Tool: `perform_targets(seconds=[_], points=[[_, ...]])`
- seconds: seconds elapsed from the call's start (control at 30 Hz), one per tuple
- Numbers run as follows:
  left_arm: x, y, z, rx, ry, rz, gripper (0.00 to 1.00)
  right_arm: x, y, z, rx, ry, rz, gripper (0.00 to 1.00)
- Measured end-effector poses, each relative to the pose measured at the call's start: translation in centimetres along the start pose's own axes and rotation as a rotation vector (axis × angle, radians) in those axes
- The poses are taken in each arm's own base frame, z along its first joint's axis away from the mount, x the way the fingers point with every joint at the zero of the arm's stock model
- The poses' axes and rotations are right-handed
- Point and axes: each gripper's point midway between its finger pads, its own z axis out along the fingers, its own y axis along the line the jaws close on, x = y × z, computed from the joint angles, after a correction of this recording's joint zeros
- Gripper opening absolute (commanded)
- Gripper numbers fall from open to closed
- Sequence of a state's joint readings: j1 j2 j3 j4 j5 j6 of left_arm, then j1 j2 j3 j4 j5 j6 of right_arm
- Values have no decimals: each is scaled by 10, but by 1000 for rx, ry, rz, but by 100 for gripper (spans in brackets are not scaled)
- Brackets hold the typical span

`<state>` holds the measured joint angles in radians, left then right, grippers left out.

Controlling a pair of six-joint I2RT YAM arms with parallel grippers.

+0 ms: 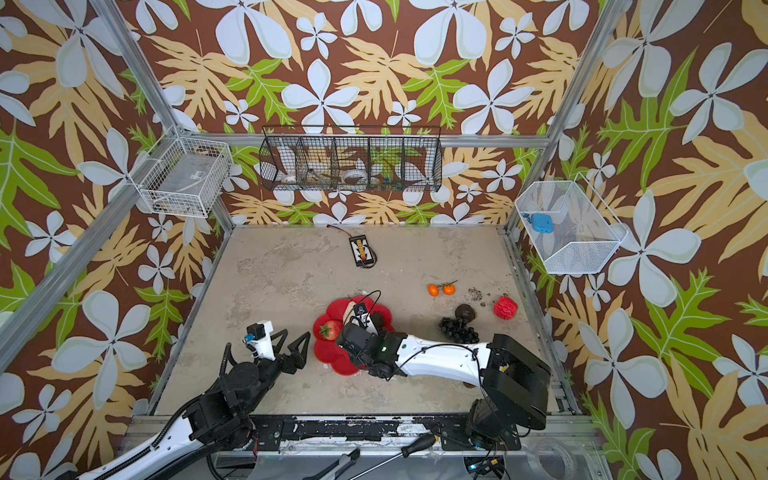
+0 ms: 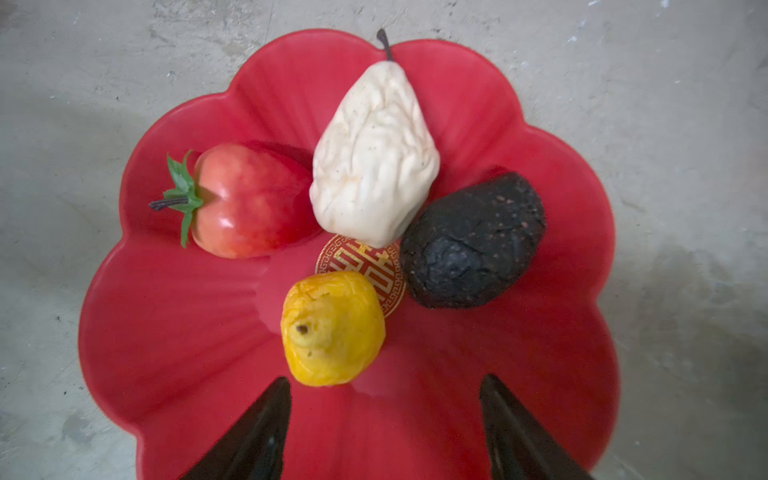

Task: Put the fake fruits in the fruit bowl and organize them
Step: 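Lower the yellow pear into the bowl and open the right gripper, then raise the right gripper and move it back over the brown mangosteen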

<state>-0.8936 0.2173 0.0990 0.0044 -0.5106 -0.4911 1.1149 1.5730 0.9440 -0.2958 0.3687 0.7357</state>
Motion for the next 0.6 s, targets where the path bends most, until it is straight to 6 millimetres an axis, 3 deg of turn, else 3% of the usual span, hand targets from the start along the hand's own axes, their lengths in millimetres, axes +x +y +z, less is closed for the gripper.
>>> perform_targets(seconds=[0.43,0.6], points=[[0,0,0,0,0,0,84,12,22,32,-28,60,-54,45],[0,0,0,0,0,0,84,6,24,40,-5,38,-73,40]])
